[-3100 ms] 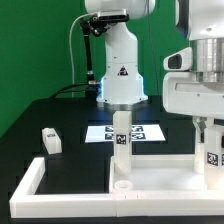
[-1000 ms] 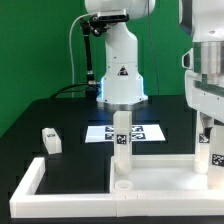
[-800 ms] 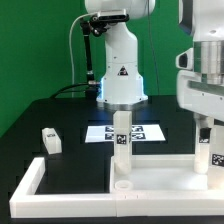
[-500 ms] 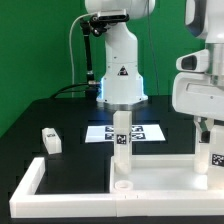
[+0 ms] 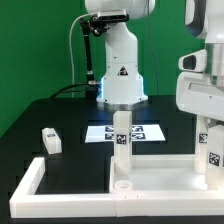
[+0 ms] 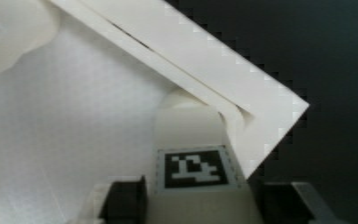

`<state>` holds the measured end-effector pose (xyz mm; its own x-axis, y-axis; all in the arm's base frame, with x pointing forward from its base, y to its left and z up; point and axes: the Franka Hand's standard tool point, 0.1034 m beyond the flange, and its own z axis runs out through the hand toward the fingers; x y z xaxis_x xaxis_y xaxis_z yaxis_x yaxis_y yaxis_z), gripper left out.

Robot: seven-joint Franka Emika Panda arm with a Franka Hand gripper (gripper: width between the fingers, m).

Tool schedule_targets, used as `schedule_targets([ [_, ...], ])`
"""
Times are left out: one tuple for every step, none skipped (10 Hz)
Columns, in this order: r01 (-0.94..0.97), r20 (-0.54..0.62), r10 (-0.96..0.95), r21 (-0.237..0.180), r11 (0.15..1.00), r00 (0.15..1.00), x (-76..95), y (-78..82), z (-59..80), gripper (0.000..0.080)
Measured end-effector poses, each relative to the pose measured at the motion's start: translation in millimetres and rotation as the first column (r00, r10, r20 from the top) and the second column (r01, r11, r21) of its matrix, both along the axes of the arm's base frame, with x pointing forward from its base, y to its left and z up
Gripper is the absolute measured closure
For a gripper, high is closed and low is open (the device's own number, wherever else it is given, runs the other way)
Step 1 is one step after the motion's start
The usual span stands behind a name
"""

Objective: Assemble desk

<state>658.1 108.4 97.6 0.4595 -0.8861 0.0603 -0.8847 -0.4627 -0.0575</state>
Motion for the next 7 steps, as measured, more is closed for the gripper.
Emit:
schedule_targets([
  [0.087, -0.002, -0.087, 0.007, 0.996, 0.996, 0.3, 0.6, 0.1, 0.0509],
  [0.179, -0.023, -0.179, 0.011, 0.984, 0.984, 3.3, 1.9, 0.5, 0.0509],
  [0.316, -0.041, -0.315, 0.024, 0.948, 0.948, 6.2, -0.3, 0.5, 0.0509],
  [0.446, -0.062, -0.443, 0.041, 0.894, 0.894, 8.1, -5.4, 0.6, 0.0509],
  [0.588, -0.084, -0.582, 0.069, 0.806, 0.809, 9.8, -10.0, 0.4, 0.0509],
  [0.682, -0.093, -0.676, 0.083, 0.727, 0.731, 11.1, -10.6, 0.4, 0.0509],
  [0.754, -0.09, -0.749, 0.087, 0.651, 0.657, 12.2, -10.2, 0.4, 0.0509],
])
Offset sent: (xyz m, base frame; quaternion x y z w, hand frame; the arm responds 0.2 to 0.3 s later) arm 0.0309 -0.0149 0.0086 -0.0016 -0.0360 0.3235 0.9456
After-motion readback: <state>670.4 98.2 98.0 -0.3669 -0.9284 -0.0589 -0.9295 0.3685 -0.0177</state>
